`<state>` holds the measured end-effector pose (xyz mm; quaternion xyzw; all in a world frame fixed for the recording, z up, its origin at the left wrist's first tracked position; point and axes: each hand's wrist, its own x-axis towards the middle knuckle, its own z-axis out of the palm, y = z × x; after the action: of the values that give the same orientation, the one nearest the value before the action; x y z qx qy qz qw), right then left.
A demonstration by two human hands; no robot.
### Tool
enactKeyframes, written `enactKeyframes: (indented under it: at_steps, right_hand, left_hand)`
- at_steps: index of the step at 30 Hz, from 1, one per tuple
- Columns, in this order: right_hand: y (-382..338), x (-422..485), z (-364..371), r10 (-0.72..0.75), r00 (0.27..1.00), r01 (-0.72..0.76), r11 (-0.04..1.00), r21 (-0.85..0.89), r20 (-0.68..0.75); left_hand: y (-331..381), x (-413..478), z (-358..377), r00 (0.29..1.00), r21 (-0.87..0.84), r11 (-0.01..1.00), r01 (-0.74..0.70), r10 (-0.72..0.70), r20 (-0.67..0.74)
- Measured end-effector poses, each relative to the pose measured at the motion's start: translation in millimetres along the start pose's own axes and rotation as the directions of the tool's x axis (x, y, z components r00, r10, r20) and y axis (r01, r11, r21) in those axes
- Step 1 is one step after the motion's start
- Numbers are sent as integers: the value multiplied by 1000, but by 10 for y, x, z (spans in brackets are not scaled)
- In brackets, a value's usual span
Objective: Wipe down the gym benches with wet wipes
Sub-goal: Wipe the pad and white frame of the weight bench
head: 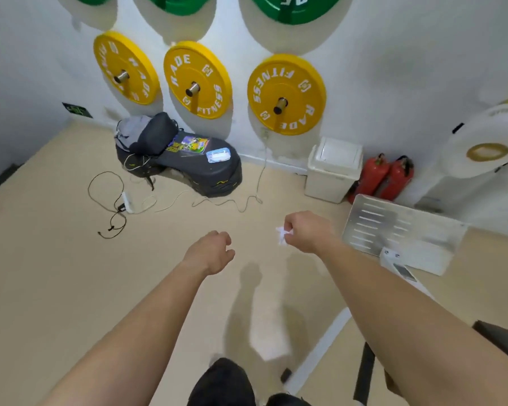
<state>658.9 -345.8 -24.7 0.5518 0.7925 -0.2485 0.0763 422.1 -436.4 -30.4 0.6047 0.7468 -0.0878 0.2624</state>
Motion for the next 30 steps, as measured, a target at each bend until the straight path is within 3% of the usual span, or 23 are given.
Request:
enactKeyframes:
  at_steps: [6, 13, 20, 30]
  right_hand:
    - [773, 829, -460, 244, 970, -241, 966, 91, -19]
    - [1721, 1803, -747, 496, 866, -498, 851, 169, 53]
    - [2834, 3147, -657, 516, 850, -523, 807, 274, 104]
    - [4953, 5453, 284, 573, 814, -541, 690, 481, 93]
  left_hand:
    - [634, 1559, -515, 974, 64, 974, -218, 213, 80]
    - [1500, 3385, -807, 901, 101, 910, -402, 374, 218]
    - [2466, 5030, -512, 872, 111, 886, -451, 410, 269]
    - [3709, 7785, 870, 919, 160, 905, -393, 380, 107]
